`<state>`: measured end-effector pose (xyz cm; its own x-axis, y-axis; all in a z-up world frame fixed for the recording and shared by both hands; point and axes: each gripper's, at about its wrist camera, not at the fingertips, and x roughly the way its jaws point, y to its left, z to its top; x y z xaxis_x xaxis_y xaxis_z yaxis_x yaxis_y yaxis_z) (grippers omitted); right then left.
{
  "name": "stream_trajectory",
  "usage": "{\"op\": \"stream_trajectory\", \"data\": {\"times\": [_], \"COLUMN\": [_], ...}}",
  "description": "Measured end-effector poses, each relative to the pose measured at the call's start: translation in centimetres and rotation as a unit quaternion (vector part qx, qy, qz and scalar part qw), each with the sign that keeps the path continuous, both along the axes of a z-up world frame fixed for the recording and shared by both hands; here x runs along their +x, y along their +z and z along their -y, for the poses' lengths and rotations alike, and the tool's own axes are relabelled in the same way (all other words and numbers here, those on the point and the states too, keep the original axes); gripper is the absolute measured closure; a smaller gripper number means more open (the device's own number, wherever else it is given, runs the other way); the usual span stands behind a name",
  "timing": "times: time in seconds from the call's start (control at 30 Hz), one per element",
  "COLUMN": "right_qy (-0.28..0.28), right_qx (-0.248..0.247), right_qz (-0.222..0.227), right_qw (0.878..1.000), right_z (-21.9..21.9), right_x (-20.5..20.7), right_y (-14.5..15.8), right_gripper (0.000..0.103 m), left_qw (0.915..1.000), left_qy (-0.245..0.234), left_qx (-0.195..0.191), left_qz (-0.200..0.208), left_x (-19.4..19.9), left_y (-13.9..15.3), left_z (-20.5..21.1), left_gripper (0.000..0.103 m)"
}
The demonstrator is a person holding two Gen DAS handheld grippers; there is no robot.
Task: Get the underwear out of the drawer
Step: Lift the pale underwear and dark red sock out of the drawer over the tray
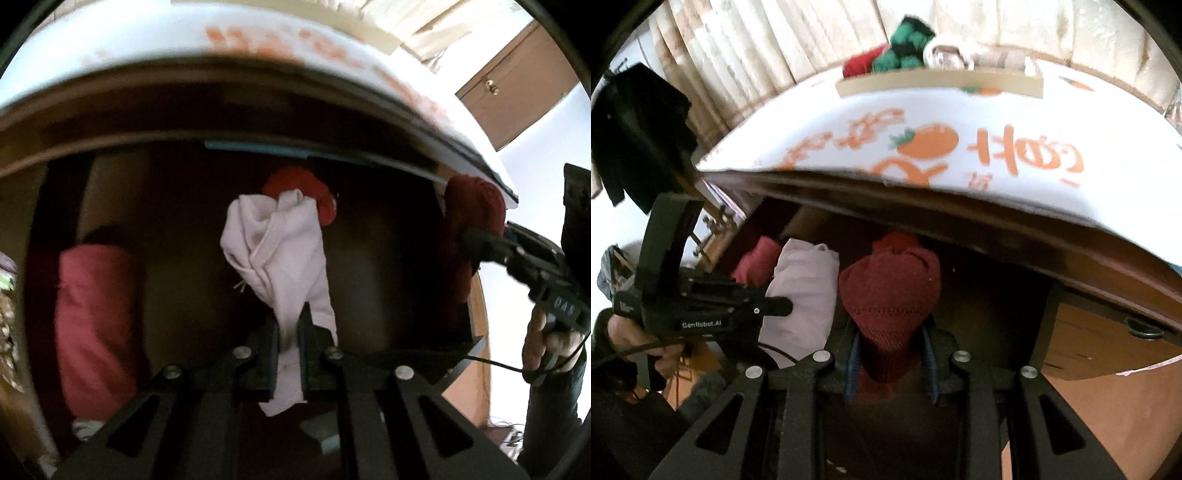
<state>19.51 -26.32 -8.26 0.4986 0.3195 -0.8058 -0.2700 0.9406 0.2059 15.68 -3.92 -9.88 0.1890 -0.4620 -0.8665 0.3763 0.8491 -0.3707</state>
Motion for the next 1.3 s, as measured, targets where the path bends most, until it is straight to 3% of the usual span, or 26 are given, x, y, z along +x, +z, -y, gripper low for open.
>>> {"op": "stream_trajectory", "data": {"times": [0.13,0.3,0.57,0.8,0.97,1.17,1.3], "right_qy": [0.003,0.003,-0.005,-0.034,-0.072,-0.107,-0.125], "right_qx": [0.008,0.023,0.011,-0.013,-0.034,-0.040,-0.076], "right_qz": [0.044,0.088,0.145,0.184,0.198,0.195,0.195], "right_qw": [0.999,0.996,0.989,0.982,0.977,0.974,0.970], "right_z": [0.3,1.0,1.8,3.2,4.7,6.8,7.7], "right_x": [-1.3,-1.9,0.9,6.5,11.8,18.3,22.9], "right_y": [3.2,7.4,12.7,16.3,17.3,17.6,17.2], "right_gripper": [0.072,0.072,0.072,0.072,0.072,0.072,0.072], "left_qw": [0.9990,0.9943,0.9842,0.9746,0.9684,0.9649,0.9595], "left_qy": [-0.005,-0.003,-0.002,-0.010,-0.015,-0.024,-0.035], "left_qx": [-0.001,-0.009,-0.020,-0.028,-0.038,-0.044,-0.046], "left_qz": [0.044,0.106,0.176,0.222,0.246,0.258,0.276], "left_x": [-1.8,-2.1,3.6,9.0,13.6,19.0,22.4], "left_y": [2.6,8.4,12.2,15.9,17.5,17.7,17.2], "left_z": [0.6,-2.2,0.4,2.8,5.8,9.9,12.9], "left_gripper": [0.097,0.097,0.097,0.097,0.097,0.097,0.097]}}
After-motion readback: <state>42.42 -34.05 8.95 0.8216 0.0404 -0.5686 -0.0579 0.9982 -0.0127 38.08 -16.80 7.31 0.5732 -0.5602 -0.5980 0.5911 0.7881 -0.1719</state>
